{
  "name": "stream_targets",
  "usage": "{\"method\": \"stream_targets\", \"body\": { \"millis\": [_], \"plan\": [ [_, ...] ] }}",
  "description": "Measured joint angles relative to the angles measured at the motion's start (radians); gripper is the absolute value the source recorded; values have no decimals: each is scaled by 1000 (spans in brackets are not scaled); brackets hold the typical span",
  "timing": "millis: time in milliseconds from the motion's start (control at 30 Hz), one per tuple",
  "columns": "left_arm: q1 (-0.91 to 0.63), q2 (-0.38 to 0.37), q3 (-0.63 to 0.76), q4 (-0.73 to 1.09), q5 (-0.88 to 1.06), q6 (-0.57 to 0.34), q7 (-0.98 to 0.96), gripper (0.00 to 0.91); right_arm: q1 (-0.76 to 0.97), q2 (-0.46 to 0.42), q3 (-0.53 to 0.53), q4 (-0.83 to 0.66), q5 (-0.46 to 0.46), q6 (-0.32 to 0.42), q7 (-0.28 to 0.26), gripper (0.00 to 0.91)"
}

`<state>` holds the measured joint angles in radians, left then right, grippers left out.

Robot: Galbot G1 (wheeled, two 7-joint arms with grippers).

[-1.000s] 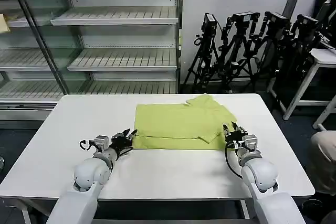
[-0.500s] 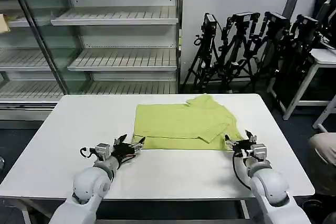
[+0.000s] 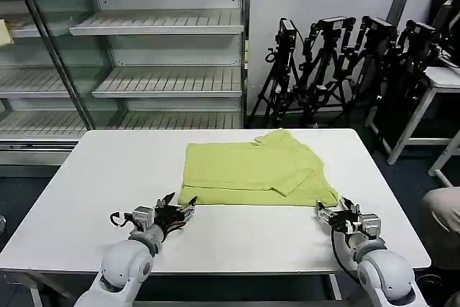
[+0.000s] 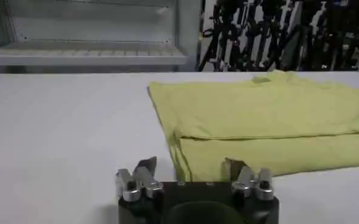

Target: Fold and organize the clothes.

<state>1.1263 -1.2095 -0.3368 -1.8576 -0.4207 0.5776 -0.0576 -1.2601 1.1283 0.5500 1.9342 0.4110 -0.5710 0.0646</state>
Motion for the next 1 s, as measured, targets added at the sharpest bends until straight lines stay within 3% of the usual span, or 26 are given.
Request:
{"method": "stream_targets", "body": {
  "millis": [567, 1000],
  "plan": [
    [22, 1, -13, -7, 22, -1, 17, 10, -51, 5, 22, 55, 28, -5, 4, 0],
    [206, 47, -115, -161, 45, 3, 62, 10, -252, 33, 53, 238, -23, 12, -2, 0]
  ]
}}
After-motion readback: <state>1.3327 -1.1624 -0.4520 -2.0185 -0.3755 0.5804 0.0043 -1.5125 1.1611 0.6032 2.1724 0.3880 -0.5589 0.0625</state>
